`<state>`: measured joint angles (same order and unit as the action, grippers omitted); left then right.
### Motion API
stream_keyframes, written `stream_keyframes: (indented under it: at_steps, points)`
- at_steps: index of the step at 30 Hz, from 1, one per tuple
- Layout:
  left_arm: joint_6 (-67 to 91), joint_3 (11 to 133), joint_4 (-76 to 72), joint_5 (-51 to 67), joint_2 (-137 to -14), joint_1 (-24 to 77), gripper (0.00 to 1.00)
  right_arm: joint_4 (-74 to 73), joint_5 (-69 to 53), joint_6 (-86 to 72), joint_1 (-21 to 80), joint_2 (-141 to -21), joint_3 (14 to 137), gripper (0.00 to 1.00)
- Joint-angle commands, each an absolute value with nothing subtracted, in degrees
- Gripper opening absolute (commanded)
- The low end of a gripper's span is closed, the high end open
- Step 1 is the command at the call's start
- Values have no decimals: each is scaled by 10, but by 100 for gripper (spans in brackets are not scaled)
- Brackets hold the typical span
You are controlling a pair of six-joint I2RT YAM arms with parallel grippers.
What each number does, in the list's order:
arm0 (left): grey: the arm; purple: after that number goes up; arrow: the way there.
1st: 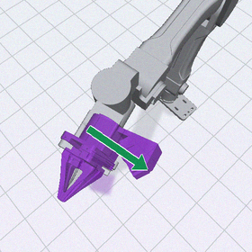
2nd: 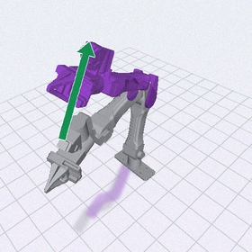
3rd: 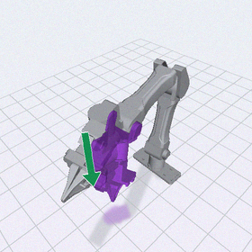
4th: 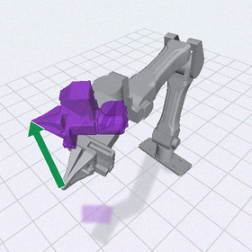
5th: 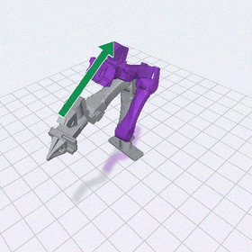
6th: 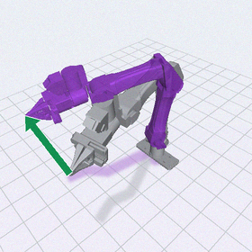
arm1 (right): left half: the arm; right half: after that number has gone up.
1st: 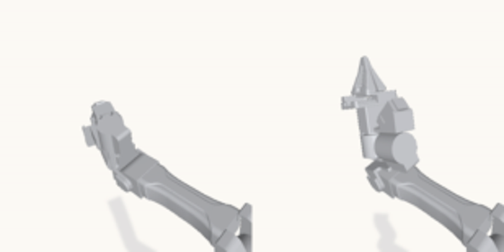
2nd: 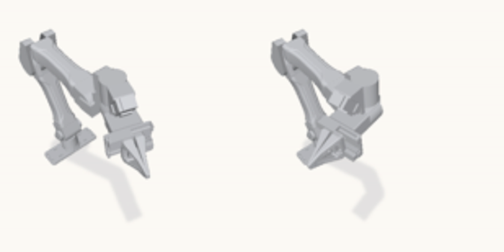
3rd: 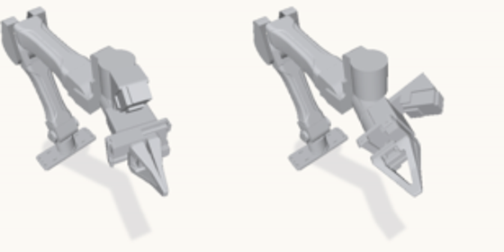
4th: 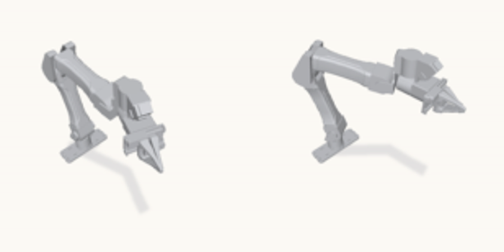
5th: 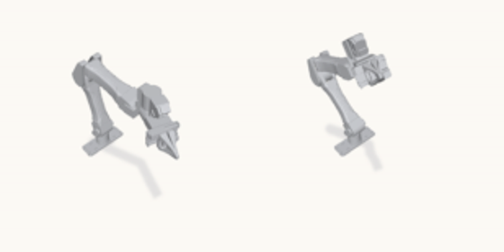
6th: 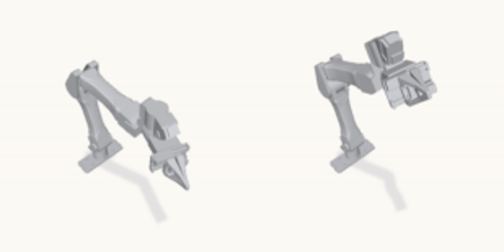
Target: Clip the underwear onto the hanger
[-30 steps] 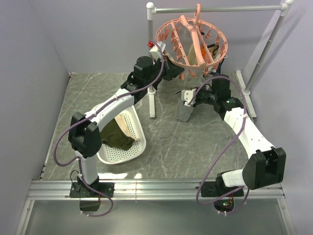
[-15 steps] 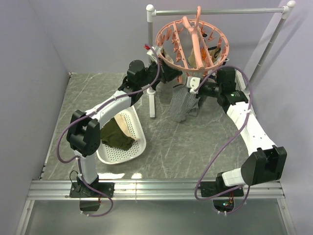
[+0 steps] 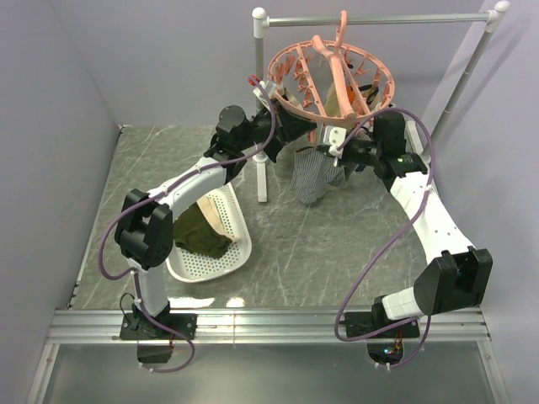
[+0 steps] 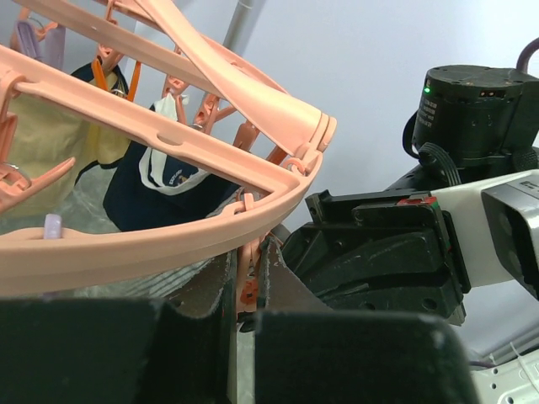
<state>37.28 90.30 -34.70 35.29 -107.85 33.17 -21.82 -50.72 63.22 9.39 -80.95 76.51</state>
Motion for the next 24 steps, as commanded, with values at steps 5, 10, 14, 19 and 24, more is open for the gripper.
stream_keyframes:
  at_steps: [5, 10, 14, 19, 24]
  points:
    - [367, 911, -396, 381, -1087, 336, 0, -200, -539, 608, 89, -807, 791, 0]
    - [361, 908, -400, 384, -1091, 336, 0, -189, -542, 598, 86, -808, 794, 0]
    - [354, 900, -404, 383, -1089, 337, 0, -181, -548, 590, 84, -806, 794, 0]
    - [359, 898, -411, 388, -1092, 337, 0, -178, -549, 588, 84, -804, 795, 0]
    - [357, 898, -408, 388, -1095, 337, 0, -165, -556, 576, 80, -806, 799, 0]
